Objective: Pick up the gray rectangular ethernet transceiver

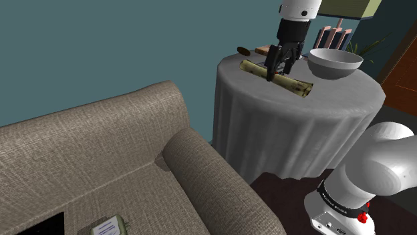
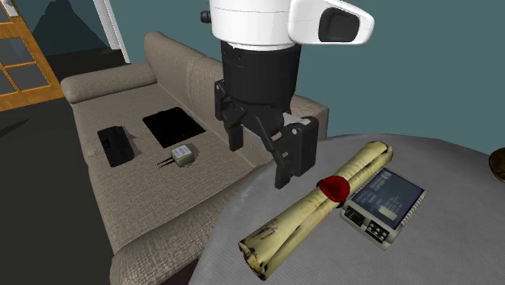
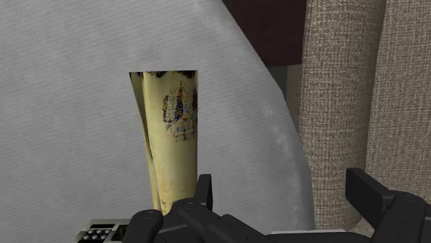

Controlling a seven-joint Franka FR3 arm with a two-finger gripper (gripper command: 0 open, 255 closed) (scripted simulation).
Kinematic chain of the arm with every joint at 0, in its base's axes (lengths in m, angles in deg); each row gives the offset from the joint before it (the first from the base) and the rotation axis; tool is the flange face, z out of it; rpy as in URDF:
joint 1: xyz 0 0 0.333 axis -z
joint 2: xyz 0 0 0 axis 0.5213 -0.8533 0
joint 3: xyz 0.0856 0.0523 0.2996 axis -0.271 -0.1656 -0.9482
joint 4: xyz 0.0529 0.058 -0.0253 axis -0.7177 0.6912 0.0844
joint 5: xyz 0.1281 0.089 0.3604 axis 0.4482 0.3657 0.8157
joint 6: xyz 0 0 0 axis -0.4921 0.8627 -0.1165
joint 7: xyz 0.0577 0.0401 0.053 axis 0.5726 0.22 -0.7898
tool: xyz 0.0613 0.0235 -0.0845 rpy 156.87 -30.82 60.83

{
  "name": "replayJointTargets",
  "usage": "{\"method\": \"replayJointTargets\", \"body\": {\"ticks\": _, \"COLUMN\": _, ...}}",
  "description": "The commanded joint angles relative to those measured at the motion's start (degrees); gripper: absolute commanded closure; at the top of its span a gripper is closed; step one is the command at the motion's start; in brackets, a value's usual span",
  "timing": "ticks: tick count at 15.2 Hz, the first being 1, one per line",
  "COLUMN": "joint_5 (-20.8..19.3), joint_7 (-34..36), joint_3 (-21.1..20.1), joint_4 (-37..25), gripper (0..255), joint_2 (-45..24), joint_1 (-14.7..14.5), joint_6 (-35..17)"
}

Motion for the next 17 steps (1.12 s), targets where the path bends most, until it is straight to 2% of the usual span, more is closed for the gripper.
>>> {"method": "replayJointTargets", "body": {"ticks": 1, "joint_5": 0.00, "joint_7": 0.00, "joint_3": 0.00, "joint_4": 0.00, "gripper": 0, "joint_2": 0.00, "joint_1": 0.00, "joint_6": 0.00}}
{"method": "replayJointTargets", "body": {"ticks": 7, "joint_5": -6.12, "joint_7": -19.13, "joint_3": 9.24, "joint_4": -2.01, "gripper": 0, "joint_2": -4.89, "joint_1": -1.14, "joint_6": -2.18}}
{"method": "replayJointTargets", "body": {"ticks": 13, "joint_5": -9.88, "joint_7": -37.94, "joint_3": 17.63, "joint_4": -8.08, "gripper": 0, "joint_2": -13.85, "joint_1": -2.92, "joint_6": -5.02}}
{"method": "replayJointTargets", "body": {"ticks": 17, "joint_5": -10.20, "joint_7": -39.38, "joint_3": 18.42, "joint_4": -6.24, "gripper": 0, "joint_2": -14.48, "joint_1": -2.99, "joint_6": -7.51}}
